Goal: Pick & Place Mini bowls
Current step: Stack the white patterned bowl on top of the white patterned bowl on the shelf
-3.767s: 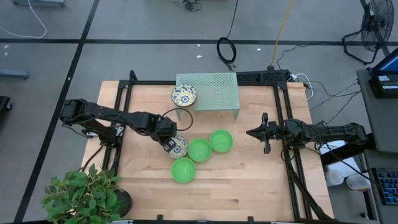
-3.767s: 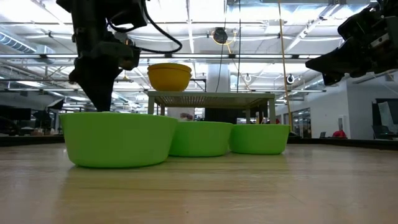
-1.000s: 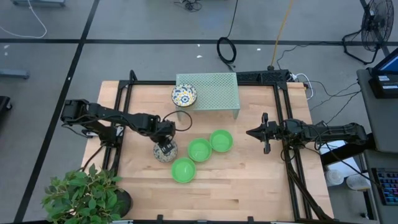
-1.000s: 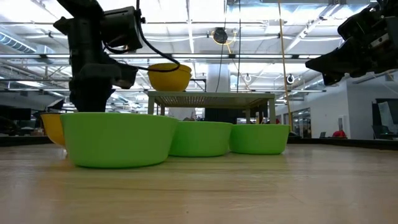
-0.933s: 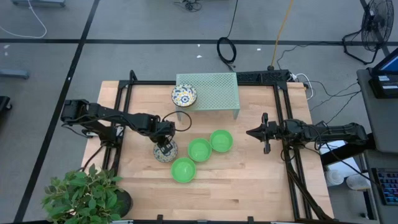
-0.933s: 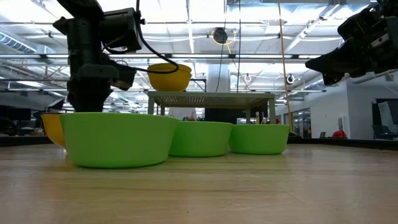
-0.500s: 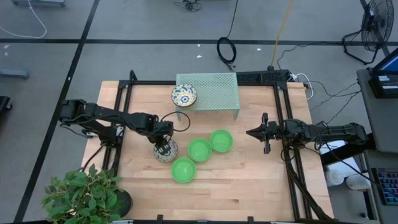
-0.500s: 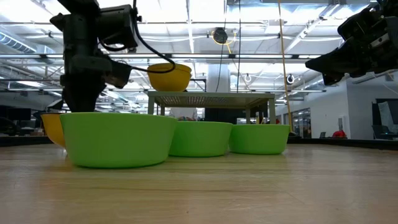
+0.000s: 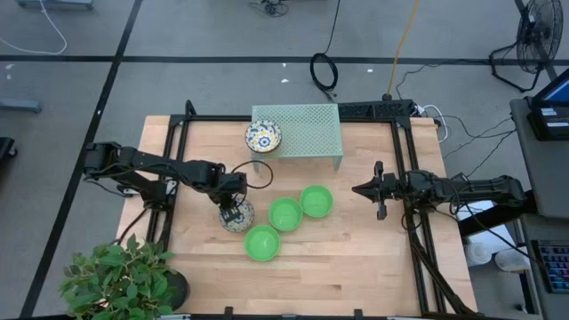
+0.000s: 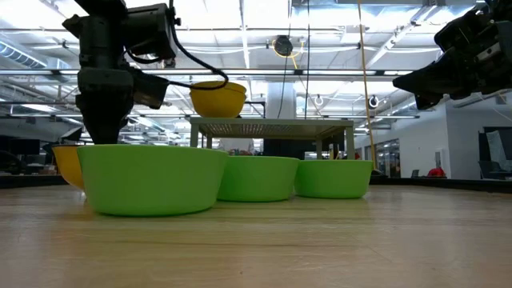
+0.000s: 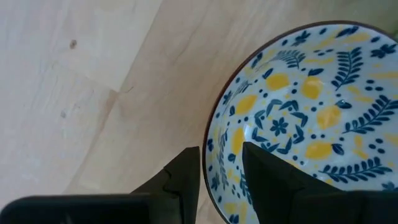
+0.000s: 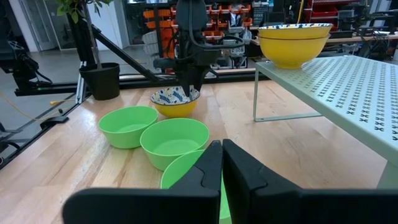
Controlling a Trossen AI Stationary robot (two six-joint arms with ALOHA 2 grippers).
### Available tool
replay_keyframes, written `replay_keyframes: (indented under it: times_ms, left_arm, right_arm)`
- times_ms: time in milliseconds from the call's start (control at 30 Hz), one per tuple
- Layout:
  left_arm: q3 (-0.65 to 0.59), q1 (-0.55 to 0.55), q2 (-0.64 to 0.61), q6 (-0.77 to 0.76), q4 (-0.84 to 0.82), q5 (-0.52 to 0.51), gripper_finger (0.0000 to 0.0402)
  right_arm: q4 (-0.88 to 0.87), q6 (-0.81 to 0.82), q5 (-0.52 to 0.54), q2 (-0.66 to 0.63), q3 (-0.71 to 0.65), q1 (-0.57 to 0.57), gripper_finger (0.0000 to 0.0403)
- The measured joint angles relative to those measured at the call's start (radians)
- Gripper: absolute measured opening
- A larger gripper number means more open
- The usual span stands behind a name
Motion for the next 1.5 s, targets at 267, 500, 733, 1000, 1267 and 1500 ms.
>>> replay_keyframes:
  times_ms: [267, 500, 733, 1000, 1267, 1500]
  left_arm:
    - [0.0, 0.0, 0.0, -0.055, 0.0, 0.0, 0.0122]
    - [0.0, -0.002, 0.0, -0.193, 0.008, -0.034, 0.0122]
    - [0.0, -0.003, 0.0, -0.181, 0.008, -0.055, 0.0122]
    - [0.0, -0.026, 0.0, -0.13, 0.008, -0.056, 0.0122]
    - [0.0, -0.028, 0.0, -0.13, 0.002, -0.065, 0.0122]
    - [0.0, -0.028, 0.0, -0.131, -0.013, -0.08, 0.0122]
  right_arm:
    - [0.0, 0.0, 0.0, 0.0, 0.0, 0.0, 0.0]
    - [0.0, 0.0, 0.0, 0.0, 0.0, 0.0, 0.0]
    - [0.0, 0.0, 0.0, 0.0, 0.0, 0.0, 0.0]
    - [0.0, 0.0, 0.0, 0.0, 0.0, 0.0, 0.0]
    - [0.0, 0.0, 0.0, 0.0, 0.0, 0.0, 0.0]
    - [0.0, 0.0, 0.0, 0.0, 0.0, 0.0, 0.0]
